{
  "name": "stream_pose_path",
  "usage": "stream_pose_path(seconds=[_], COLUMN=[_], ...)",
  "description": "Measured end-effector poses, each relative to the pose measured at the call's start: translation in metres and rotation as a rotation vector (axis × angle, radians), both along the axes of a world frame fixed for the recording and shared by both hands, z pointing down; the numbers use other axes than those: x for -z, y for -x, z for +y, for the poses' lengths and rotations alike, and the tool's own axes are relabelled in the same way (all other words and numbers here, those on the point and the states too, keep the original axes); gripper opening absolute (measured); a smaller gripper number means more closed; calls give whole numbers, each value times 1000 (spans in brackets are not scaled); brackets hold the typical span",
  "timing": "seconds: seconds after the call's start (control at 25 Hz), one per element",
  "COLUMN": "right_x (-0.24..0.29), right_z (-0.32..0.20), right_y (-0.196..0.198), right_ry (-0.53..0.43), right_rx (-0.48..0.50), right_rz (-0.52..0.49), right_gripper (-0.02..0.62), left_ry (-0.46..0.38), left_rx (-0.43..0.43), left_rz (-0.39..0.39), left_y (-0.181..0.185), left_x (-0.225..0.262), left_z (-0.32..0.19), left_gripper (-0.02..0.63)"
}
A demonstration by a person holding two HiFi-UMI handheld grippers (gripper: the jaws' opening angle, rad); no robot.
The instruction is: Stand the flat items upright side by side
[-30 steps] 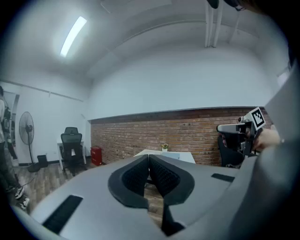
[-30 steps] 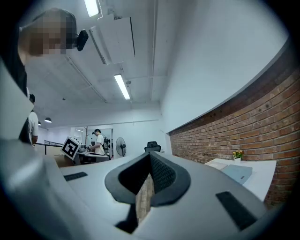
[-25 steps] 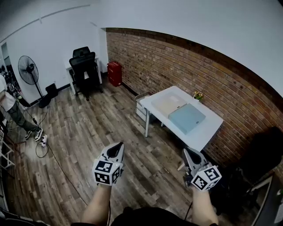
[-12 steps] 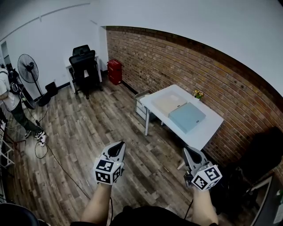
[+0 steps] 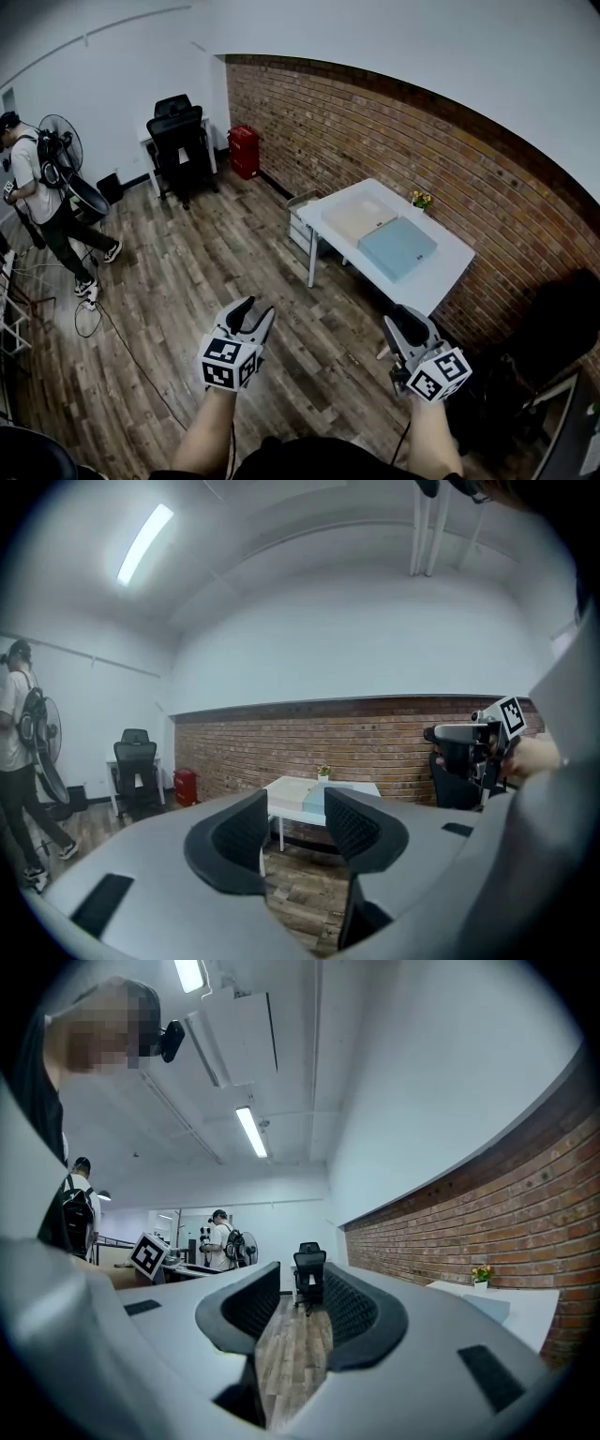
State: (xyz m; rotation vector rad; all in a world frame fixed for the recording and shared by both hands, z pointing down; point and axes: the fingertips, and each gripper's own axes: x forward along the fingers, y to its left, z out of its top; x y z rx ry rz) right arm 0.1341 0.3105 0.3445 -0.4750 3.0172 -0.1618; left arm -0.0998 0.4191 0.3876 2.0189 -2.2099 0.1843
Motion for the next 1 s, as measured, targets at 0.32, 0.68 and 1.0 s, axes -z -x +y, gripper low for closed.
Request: stream_pose_path(seconds=[0.32,0.68,1.0], right_x=[-4,-12,-17], right_z=[2,0,-5], right_y=[4,2,-8], right_ry=[26,54,60], right_rx=[30,27,-8], right_rz=[16,33,52], right_gripper=[314,522,581], left_ry=[17,55,60], left_rx=[-46,-64,-44], left_rz=[18,28,30], left_y=[-10,-19,-23], left_x=[-5,-13,-14], left_z=[-3,-8,-7], left_gripper=[331,456,504])
